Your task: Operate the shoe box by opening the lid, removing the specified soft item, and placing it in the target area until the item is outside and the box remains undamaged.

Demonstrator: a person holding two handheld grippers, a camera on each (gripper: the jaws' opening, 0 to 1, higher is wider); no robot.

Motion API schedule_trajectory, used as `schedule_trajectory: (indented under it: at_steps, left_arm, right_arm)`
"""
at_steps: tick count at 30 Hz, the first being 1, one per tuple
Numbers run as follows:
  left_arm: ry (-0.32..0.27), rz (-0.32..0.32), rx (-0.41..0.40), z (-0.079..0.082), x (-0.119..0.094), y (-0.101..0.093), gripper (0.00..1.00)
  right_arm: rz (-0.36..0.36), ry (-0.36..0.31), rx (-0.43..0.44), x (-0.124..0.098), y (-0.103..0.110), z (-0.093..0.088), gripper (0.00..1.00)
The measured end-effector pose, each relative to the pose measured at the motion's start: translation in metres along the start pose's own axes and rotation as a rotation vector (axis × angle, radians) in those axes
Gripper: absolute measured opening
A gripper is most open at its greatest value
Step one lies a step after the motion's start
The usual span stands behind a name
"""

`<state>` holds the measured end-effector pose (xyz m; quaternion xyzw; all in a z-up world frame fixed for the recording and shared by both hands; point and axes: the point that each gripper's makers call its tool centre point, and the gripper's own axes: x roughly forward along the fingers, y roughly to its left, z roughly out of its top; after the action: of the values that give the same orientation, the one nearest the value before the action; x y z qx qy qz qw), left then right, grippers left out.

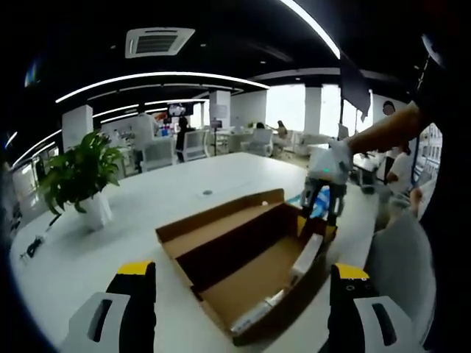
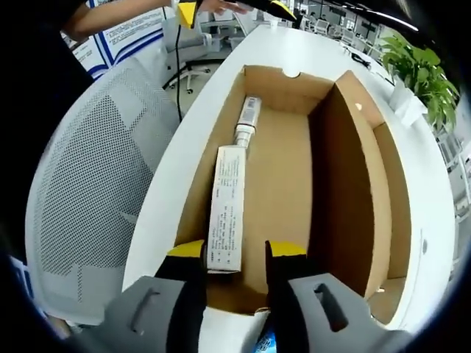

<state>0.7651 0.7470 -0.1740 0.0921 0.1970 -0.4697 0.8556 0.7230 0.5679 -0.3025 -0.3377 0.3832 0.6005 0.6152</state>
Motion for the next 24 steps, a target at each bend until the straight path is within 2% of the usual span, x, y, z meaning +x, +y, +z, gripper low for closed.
schedule_trajectory:
  at_steps: [5,24]
  left_arm:
    - [0.002,0.003,0.005,0.0005,-0.0001,-0.0014,1.0]
    - [0.008,0.027,-0.01,-0.0044,-0.0047,-0.0025,1.0]
  right_arm:
    - [-0.017,-0.003,-0.002,0.0027,-0.0017,0.0002,0.17]
    - [-0.051,-0.026,0.001,0.006,0.0001,0.004,0.15]
